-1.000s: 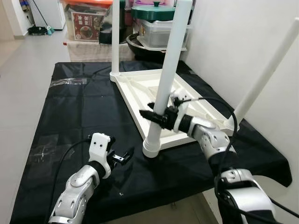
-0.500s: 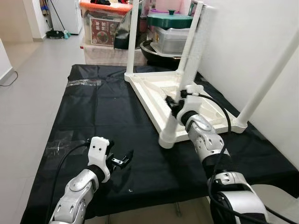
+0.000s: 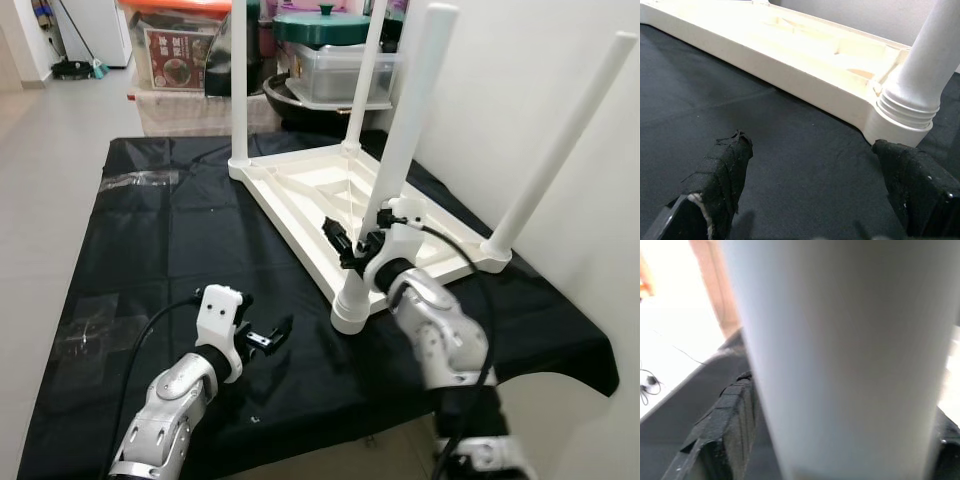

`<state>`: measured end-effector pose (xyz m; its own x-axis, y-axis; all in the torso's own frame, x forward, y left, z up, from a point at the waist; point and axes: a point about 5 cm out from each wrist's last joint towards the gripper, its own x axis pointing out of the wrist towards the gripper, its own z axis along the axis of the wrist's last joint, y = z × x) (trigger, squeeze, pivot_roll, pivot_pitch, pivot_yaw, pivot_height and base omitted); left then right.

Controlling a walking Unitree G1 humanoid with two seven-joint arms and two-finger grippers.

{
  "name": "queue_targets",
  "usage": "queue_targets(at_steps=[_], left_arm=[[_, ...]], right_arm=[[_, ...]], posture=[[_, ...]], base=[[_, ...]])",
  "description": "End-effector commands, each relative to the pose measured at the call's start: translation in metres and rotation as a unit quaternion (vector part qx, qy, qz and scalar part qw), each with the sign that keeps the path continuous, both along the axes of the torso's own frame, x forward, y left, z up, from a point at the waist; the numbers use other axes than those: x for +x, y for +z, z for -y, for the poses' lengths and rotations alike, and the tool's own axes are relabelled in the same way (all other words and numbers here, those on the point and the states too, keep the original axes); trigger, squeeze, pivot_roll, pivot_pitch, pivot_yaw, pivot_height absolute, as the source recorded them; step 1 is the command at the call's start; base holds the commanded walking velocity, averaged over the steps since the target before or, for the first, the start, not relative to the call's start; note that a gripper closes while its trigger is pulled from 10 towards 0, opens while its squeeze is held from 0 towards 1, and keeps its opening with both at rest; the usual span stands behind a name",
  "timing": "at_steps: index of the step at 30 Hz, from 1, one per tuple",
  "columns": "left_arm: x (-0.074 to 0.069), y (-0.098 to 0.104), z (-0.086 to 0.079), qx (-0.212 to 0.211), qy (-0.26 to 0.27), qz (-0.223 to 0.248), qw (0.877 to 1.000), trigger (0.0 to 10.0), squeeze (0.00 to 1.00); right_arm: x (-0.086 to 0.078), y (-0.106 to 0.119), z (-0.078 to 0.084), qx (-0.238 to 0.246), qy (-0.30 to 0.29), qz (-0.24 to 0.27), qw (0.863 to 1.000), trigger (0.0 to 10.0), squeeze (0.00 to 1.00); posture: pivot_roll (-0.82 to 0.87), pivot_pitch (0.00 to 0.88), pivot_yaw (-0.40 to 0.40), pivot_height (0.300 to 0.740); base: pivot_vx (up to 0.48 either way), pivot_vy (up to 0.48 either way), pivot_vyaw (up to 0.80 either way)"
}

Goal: Building children table

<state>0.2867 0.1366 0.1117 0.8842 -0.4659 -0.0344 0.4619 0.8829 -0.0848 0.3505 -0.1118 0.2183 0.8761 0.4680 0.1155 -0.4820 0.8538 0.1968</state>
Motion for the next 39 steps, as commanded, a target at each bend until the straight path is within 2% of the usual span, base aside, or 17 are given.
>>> queue_targets(at_steps=[1,9,10,11,15,17,18,19,20,21,25,28,31,34,35,38,39], left_arm=[[-0.001,-0.004,-0.001,0.007,0.002,-0.005,1.0,10.0,0.0],[-0.004,-0.008,0.003,0.005,-0.002,-0.008,1.0,10.0,0.0],[-0.003,-0.005,0.002,0.006,-0.001,-0.006,1.0,10.0,0.0],[-0.002,-0.004,0.0,0.007,0.001,-0.003,1.0,10.0,0.0],[-0.001,-0.003,-0.004,0.012,0.005,-0.001,1.0,10.0,0.0],[-0.001,-0.004,-0.006,0.013,0.006,-0.002,1.0,10.0,0.0],[-0.001,-0.004,-0.006,0.013,0.006,-0.002,1.0,10.0,0.0],[-0.001,-0.004,-0.004,0.012,0.005,-0.002,1.0,10.0,0.0],[-0.002,-0.003,-0.002,0.01,0.003,-0.002,1.0,10.0,0.0],[-0.002,-0.003,-0.002,0.01,0.003,-0.002,1.0,10.0,0.0],[-0.005,-0.004,0.001,0.007,-0.001,-0.005,1.0,10.0,0.0],[-0.005,-0.005,-0.001,0.008,0.001,-0.006,1.0,10.0,0.0],[-0.005,-0.006,-0.003,0.011,0.003,-0.008,1.0,10.0,0.0],[-0.005,-0.008,-0.003,0.014,0.001,-0.011,1.0,10.0,0.0],[-0.004,-0.008,-0.002,0.014,-0.002,-0.011,1.0,10.0,0.0],[-0.002,-0.007,-0.001,0.012,-0.004,-0.01,1.0,10.0,0.0],[0.0,-0.006,0.001,0.011,-0.006,-0.008,1.0,10.0,0.0]], right_arm=[[-0.003,0.017,-0.003,0.012,0.052,0.042,0.998,10.0,0.0],[-0.02,-0.008,0.008,-0.06,0.25,0.053,0.965,9.5,0.0],[-0.023,-0.016,0.004,-0.07,0.279,0.044,0.957,3.3,0.0],[-0.024,-0.024,0.0,-0.079,0.293,0.028,0.952,0.0,0.0],[-0.013,-0.04,-0.004,-0.102,0.246,-0.012,0.964,0.0,0.0],[0.005,-0.05,0.001,-0.123,0.116,-0.067,0.983,0.0,0.0],[0.005,-0.05,0.001,-0.123,0.116,-0.067,0.983,0.0,0.0],[0.016,-0.057,0.015,-0.119,-0.02,-0.111,0.986,0.0,0.0],[0.018,-0.06,0.028,-0.097,-0.118,-0.139,0.978,0.0,0.0],[0.018,-0.06,0.028,-0.097,-0.118,-0.139,0.978,0.0,0.0],[0.007,-0.073,0.059,-0.038,-0.334,-0.199,0.921,0.0,0.0],[-0.018,-0.078,0.058,-0.03,-0.4,-0.204,0.893,0.0,0.0],[-0.035,-0.074,0.041,-0.04,-0.39,-0.19,0.9,0.0,0.0],[-0.035,-0.073,0.018,-0.045,-0.319,-0.192,0.927,0.0,0.0],[-0.031,-0.068,0.007,-0.029,-0.267,-0.185,0.945,10.0,0.0],[-0.027,-0.056,0.001,-0.003,-0.21,-0.156,0.965,10.0,0.0],[-0.024,-0.045,0.002,0.021,-0.192,-0.139,0.971,10.0,1.0]], posture=[[0.08,0.0,-0.111,0.74],[0.11,0.0,-0.124,0.74],[0.12,0.0,-0.124,0.74],[0.12,0.0,-0.124,0.74],[0.11,0.0,-0.122,0.74],[0.11,0.0,-0.12,0.74],[0.11,0.0,-0.12,0.74],[0.1,0.0,-0.113,0.74],[0.1,0.0,-0.112,0.74],[0.1,0.0,-0.112,0.74],[0.1,0.0,-0.113,0.74],[0.1,0.0,-0.11,0.74],[0.09,0.0,-0.099,0.74],[0.08,0.0,-0.095,0.74],[0.06,0.0,-0.081,0.74],[0.05,0.0,-0.079,0.74],[0.05,0.0,-0.079,0.74]], base=[[0.0,0.0,0.0],[0.0,0.0,0.0],[0.0,0.0,0.0],[0.0,0.0,0.0],[0.0,0.0,0.0],[0.0,0.0,0.0],[0.0,0.0,0.0],[0.0,0.0,0.0],[0.0,0.0,0.0],[0.0,0.0,0.0],[0.0,0.0,0.0],[0.0,0.0,0.0],[0.0,0.0,0.0],[0.0,0.0,0.0],[0.0,0.0,0.0],[0.0,0.0,0.0],[0.0,0.0,0.0]])
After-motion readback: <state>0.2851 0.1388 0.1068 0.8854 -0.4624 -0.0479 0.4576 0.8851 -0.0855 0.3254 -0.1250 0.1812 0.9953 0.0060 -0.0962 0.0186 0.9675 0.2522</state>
